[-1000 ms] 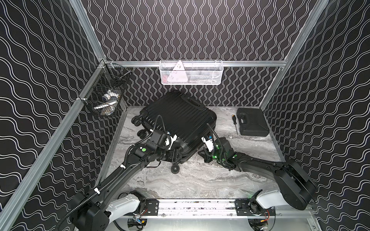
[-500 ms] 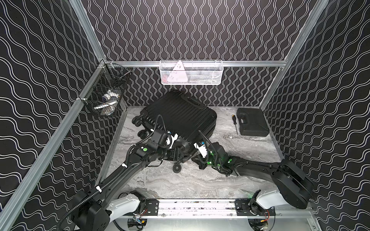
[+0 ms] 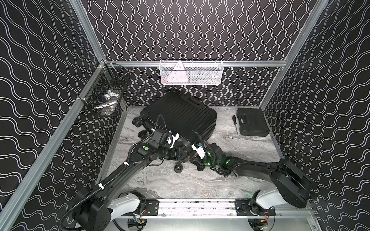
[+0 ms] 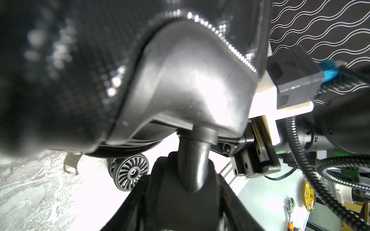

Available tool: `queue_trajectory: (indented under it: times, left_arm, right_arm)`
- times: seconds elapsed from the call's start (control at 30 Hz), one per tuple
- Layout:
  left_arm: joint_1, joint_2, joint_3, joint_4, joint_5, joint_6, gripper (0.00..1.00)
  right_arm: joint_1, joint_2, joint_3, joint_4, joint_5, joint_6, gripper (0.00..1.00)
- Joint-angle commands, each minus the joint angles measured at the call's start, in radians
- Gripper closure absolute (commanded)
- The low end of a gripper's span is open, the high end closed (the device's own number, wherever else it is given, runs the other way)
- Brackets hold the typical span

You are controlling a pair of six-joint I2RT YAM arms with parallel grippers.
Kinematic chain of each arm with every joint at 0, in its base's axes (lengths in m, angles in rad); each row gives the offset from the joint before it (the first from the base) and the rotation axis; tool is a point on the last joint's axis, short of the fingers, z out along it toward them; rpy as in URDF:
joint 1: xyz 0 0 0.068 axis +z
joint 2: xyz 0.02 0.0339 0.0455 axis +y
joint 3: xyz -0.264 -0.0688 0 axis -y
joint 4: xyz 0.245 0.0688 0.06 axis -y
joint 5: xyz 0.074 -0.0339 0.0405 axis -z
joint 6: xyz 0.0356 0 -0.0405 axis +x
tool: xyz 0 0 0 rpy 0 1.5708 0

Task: Close the suitcase zippers
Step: Zip the zipper on the suitcase.

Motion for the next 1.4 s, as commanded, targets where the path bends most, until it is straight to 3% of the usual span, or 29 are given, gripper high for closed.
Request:
queue_trajectory:
  times: [0.0, 0.07, 0.2, 0.37, 0.6, 0.9, 1.03, 1.2, 1.37]
  left_arm:
    - [0.003, 0.002, 0.034, 0.067, -0.06, 0.031, 0.42]
    - [0.004, 0.002, 0.056, 0.047, -0.01, 0.096, 0.35]
    - [0.026, 0.02, 0.135, -0.042, -0.059, 0.185, 0.27]
    - [0.156, 0.032, 0.234, -0.127, -0.084, 0.267, 0.24]
    - [0.374, 0.073, 0.369, -0.19, -0.354, 0.374, 0.21]
    - [0.542, 0.182, 0.43, -0.119, -0.582, 0.465, 0.2]
    - [0.641, 0.231, 0.437, -0.072, -0.48, 0.53, 0.17]
    - [0.759, 0.324, 0.483, -0.072, -0.162, 0.635, 0.15]
    - [0.786, 0.371, 0.501, -0.063, -0.109, 0.719, 0.13]
  right_arm:
    - [0.014, -0.015, -0.011, -0.031, -0.095, -0.011, 1.0]
    - [0.01, -0.024, -0.026, -0.023, -0.066, 0.0, 1.0]
    - [-0.014, -0.034, -0.04, -0.018, -0.046, 0.03, 1.0]
    - [-0.058, -0.064, -0.074, 0.014, -0.053, 0.069, 1.0]
    - [-0.098, -0.092, -0.095, 0.001, -0.056, 0.072, 1.0]
    - [-0.136, -0.093, -0.096, -0.021, -0.076, 0.066, 1.0]
    - [-0.142, -0.082, -0.095, -0.024, -0.081, 0.062, 1.0]
    - [-0.145, -0.067, -0.08, -0.027, -0.091, 0.062, 1.0]
    - [-0.146, -0.056, -0.07, -0.036, -0.091, 0.054, 1.0]
